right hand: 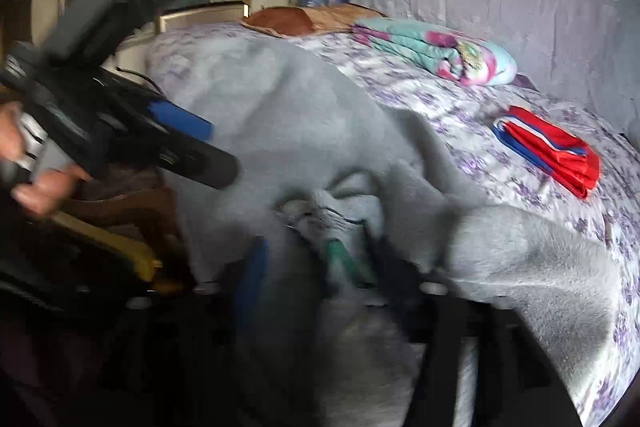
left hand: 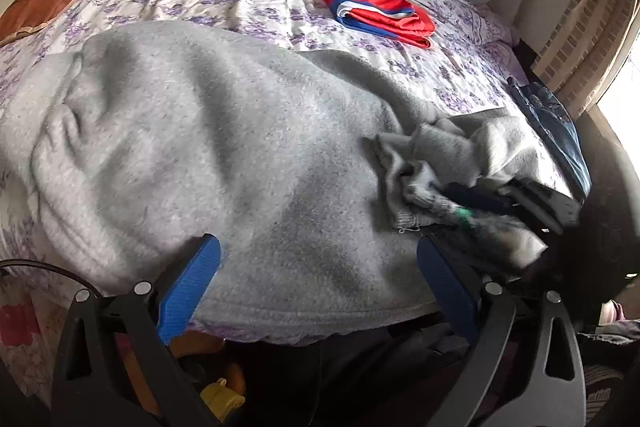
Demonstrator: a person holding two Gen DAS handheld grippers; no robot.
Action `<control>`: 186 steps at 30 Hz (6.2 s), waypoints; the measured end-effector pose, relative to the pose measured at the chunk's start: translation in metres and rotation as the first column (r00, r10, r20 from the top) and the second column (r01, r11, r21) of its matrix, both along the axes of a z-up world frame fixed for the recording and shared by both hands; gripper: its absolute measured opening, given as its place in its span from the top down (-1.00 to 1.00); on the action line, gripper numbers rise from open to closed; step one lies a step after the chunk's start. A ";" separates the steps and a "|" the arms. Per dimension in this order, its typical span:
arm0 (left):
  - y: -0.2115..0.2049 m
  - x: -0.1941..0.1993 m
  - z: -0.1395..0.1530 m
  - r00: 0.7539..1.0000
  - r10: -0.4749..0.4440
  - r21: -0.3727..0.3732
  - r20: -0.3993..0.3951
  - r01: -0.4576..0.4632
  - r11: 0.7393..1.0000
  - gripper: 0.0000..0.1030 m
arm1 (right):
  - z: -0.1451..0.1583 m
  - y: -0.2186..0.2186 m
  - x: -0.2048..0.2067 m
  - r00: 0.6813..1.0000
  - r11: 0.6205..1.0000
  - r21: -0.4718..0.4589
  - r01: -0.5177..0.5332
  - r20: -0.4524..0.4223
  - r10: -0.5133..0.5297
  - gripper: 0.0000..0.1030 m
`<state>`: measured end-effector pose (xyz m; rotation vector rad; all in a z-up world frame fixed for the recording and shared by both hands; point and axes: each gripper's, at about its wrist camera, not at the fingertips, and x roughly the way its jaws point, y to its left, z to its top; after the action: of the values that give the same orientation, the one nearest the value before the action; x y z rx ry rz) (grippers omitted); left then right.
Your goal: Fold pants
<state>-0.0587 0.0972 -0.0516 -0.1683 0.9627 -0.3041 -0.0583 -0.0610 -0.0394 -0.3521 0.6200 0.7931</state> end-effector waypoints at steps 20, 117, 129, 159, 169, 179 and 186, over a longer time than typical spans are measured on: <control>0.010 -0.001 0.000 1.000 0.009 -0.024 -0.007 -0.009 1.000 -0.87 | 0.039 -0.020 0.021 0.994 0.996 0.074 0.042 -0.100 -0.034 0.88; -0.143 0.000 0.063 0.880 -0.467 0.009 0.087 0.468 0.884 -0.87 | -0.001 -0.212 -0.005 0.803 0.635 0.593 0.496 -0.592 -0.075 -0.84; -0.177 0.010 0.024 0.840 -0.543 -0.048 -0.012 0.542 0.839 -0.77 | -0.007 -0.193 0.029 0.840 0.772 0.465 0.433 -0.519 -0.159 0.27; -0.076 0.064 0.007 0.926 -0.376 -0.349 -0.035 0.341 0.873 -0.83 | -0.017 -0.169 0.008 0.787 0.719 0.571 0.396 -0.614 0.054 -0.31; -0.069 0.102 -0.046 0.931 -0.321 -0.461 -0.176 0.210 0.862 -0.92 | -0.036 -0.153 0.030 0.757 0.734 0.549 0.400 -0.650 0.074 -0.58; -0.088 0.091 0.048 0.931 -0.364 -0.490 0.037 0.335 0.805 -0.75 | 0.041 -0.177 0.038 0.885 0.682 0.691 0.238 -0.444 0.141 -0.20; -0.107 0.177 0.123 0.948 -0.283 -0.421 0.147 0.319 0.849 -0.76 | 0.128 -0.183 0.139 0.948 0.747 0.635 0.197 -0.318 0.020 -0.21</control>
<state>0.1180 -0.0098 0.0718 -0.4183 0.8271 -0.8179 0.0810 -0.2442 0.0887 0.4701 0.5947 0.9291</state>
